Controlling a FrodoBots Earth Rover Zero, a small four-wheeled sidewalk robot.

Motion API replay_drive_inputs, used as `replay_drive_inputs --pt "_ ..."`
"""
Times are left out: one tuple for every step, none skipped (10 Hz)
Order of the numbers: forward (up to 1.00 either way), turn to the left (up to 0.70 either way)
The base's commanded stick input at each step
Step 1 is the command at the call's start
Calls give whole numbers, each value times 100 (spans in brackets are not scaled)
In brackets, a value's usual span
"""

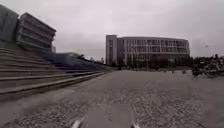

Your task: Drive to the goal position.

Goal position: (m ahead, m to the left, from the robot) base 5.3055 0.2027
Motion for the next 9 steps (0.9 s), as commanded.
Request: replay_drive_inputs --pt "70 3" --pt "70 3" --pt "70 3" --pt "70 3" --pt "70 3" --pt "70 3" --pt "70 3" --pt "70 3" --pt "70 3"
